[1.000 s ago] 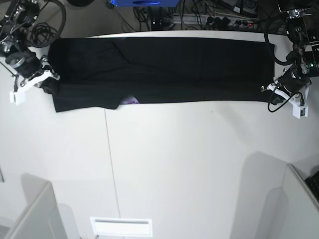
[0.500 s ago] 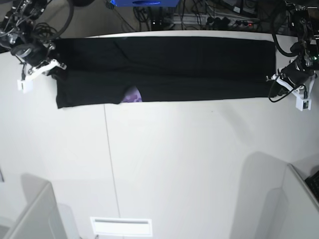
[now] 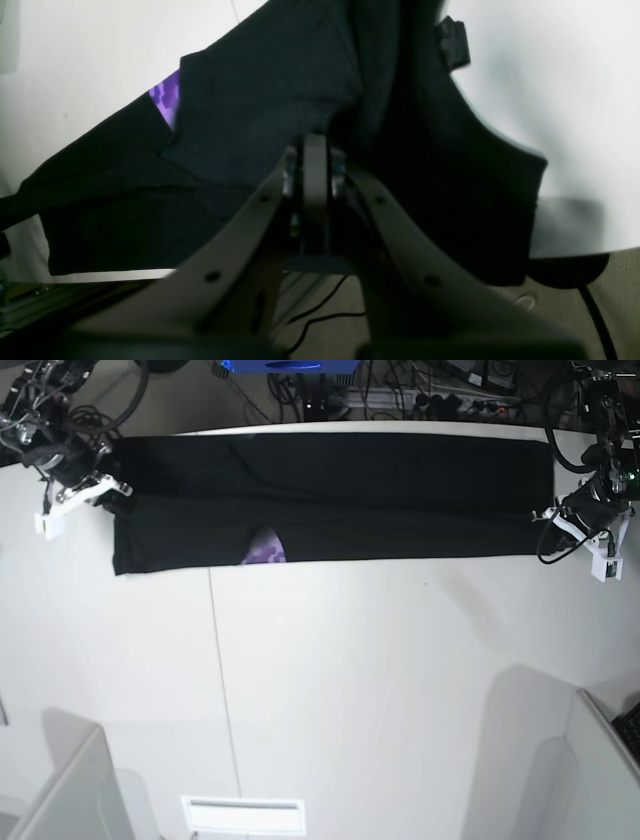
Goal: Fold the T-shirt properly
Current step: 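Lower the folded hem and open both grippers, then grasp the folded strip's ends with both grippers and pull it toward the table center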
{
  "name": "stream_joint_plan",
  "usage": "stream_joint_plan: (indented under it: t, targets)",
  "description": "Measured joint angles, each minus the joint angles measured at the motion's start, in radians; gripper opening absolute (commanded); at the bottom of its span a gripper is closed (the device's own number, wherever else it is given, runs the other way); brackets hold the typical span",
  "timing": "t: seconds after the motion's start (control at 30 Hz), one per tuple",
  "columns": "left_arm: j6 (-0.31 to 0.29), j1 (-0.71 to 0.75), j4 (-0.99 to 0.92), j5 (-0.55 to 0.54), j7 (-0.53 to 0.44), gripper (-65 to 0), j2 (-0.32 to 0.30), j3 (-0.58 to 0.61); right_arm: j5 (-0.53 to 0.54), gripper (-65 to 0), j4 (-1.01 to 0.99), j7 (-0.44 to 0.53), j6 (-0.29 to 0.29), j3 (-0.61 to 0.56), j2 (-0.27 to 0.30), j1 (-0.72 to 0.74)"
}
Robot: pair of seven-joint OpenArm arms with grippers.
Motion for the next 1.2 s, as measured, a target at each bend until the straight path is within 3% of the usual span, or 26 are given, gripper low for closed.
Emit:
stream_joint_plan:
  t: [0.07, 0.17, 0.23, 0.43, 0.57, 0.67, 0.73, 0.8, 0.83, 0.9, 1.1, 1.2]
  targets:
    - [0.000, 0.000, 0.000, 0.000, 0.000, -65.0, 0.000, 0.000, 0.000, -65.0, 0.000, -0.001, -0.006, 0.000, 0.000, -0.001]
    - [0.000, 0.006, 0.000, 0.000, 0.054, -64.8, 0.000, -0.003, -0.001, -51.3, 0.000, 0.000, -0.016, 0.001, 0.000, 0.000]
    - [0.000, 0.008, 0.001, -0.001, 0.079, -54.5, 0.000, -0.003, 0.000, -45.2, 0.000, 0.000, -0.016, 0.003, 0.000, 0.000]
    - [0.000, 0.014, 0.003, 0.000, 0.090, -19.6, -0.016, -0.004, 0.000, -44.9, 0.000, 0.001, -0.017, 0.006, 0.000, 0.003]
    - [0.000, 0.020, 0.027, -0.007, 0.098, -7.7, 0.003, -0.073, -0.004, -44.9, 0.001, 0.001, -0.017, 0.003, 0.003, 0.014]
    - [0.001, 0.025, 0.097, -0.013, 0.086, -8.2, 0.020, -0.180, -0.005, -44.9, 0.002, 0.003, -0.018, -0.017, 0.006, 0.051]
    - [0.003, 0.025, 0.100, -0.060, 0.081, -13.3, 0.043, -0.205, -0.022, -46.1, 0.001, 0.003, -0.020, -0.073, 0.033, 0.079]
    - [0.000, 0.027, 0.084, -0.070, 0.089, -27.8, 0.080, -0.196, -0.111, -54.2, 0.001, 0.011, -0.020, -0.139, 0.049, 0.109]
    - [0.000, 0.028, 0.077, -0.063, 0.090, -39.3, 0.101, -0.191, -0.166, -61.4, 0.001, 0.016, -0.021, -0.167, 0.048, 0.120]
    - [0.000, 0.028, 0.055, -0.067, 0.089, -64.5, 0.135, -0.187, -0.259, -65.0, -0.001, 0.041, -0.017, -0.230, 0.047, 0.126]
    - [0.003, 0.027, -0.073, -0.058, 0.072, -65.0, 0.160, -0.117, -0.498, -65.0, -0.105, 0.147, -0.016, -0.360, 0.024, 0.133]
    - [0.002, 0.025, -0.138, 0.003, -0.030, -65.0, 0.160, -0.051, -0.556, -65.0, -0.179, 0.163, -0.019, -0.367, 0.002, 0.145]
